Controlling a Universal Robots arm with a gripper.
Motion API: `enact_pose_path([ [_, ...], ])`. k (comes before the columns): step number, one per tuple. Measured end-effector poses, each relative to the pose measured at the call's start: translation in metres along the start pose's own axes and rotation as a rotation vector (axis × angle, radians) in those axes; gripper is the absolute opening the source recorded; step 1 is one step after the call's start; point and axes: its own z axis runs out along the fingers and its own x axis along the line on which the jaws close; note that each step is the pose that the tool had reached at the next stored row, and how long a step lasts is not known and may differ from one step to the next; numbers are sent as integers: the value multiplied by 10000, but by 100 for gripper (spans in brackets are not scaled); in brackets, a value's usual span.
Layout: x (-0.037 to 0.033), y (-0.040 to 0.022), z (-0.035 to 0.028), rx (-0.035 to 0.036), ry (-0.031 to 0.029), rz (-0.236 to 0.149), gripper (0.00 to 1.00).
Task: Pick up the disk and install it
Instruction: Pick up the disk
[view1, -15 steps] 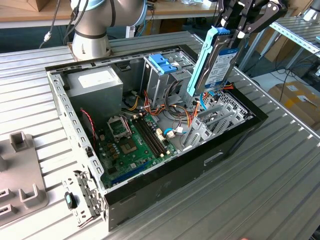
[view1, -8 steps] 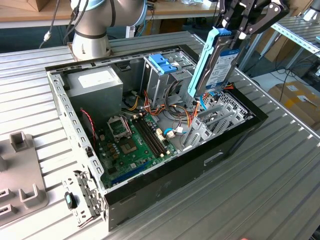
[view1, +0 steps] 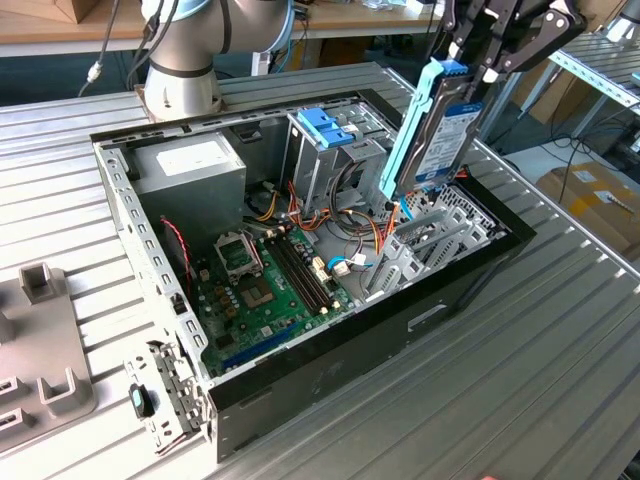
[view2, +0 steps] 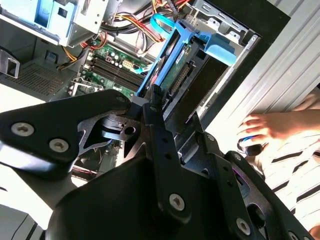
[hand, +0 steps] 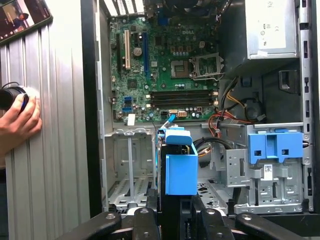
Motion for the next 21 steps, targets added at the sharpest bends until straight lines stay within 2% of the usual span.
enact_pose_path([
  [6,25,-1,0,1,14,0,35],
  [8,26,-1,1,2,38,0,35],
  [16,26,-1,1,2,39,0,35],
  [21,81,-3,3,2,39,0,35],
])
